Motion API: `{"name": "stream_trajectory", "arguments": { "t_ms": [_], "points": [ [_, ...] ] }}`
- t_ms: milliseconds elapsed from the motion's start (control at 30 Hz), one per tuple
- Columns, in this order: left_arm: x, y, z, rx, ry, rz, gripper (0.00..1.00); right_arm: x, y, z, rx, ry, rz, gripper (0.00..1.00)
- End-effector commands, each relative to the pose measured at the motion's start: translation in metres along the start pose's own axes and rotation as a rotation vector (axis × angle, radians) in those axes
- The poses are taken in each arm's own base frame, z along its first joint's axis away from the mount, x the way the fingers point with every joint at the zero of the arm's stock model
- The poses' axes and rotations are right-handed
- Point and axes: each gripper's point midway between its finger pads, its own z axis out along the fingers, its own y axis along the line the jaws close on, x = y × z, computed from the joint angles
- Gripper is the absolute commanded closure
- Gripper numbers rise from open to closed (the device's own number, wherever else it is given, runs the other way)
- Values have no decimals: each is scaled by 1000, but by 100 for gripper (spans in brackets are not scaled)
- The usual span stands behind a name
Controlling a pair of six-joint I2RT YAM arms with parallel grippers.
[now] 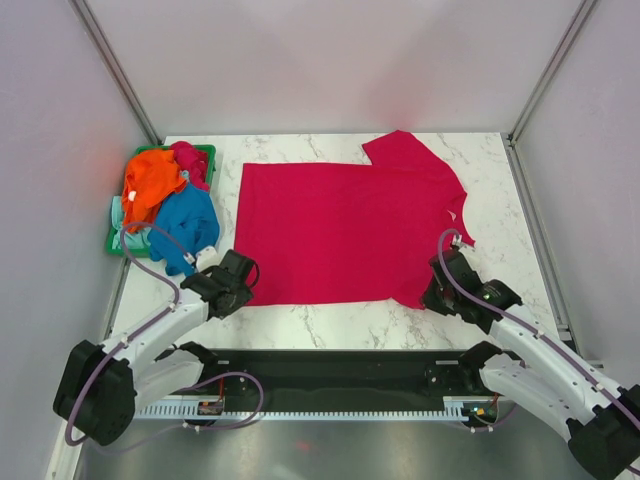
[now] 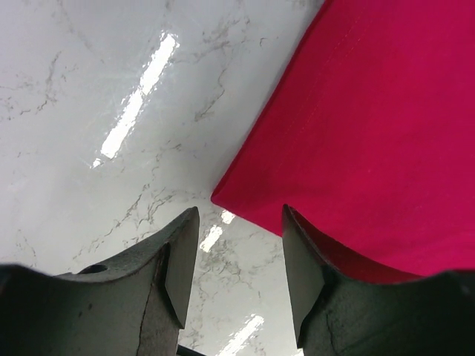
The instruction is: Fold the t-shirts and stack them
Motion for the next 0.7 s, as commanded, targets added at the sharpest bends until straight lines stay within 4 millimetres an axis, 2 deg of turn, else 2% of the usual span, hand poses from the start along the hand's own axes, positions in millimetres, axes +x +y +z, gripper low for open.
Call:
{"name": "stream_trajectory", "arguments": {
  "t_ms": [0, 100, 300, 433, 467, 533, 567, 667],
  "points": [
    [-15, -8, 5, 6, -71, -58, 44, -2, 8, 1, -39, -6, -5, 80],
    [-5, -8, 12, -11, -32, -64, 47, -4, 8, 2, -37, -9, -7, 80],
    [-4, -9, 16, -33, -26, -59, 54, -6, 6, 1, -36, -15, -4, 80],
    [-2, -13, 22, -69, -1, -39, 65, -7, 4, -1, -35, -21, -3, 81],
    [-2, -14, 22, -70, 2, -27, 73, -7, 3, -2, -33, -21, -3, 81],
    [-4, -18, 25, -79, 5, -14, 81, -5, -1, -4, -28, -19, -4, 81],
    [-5, -20, 24, -73, 2, -2, 89, -6, -3, -4, -22, -26, -5, 81],
    [-12, -28, 18, -33, -9, 25, 98, -7, -7, -9, -12, -34, -5, 81]
  ]
}}
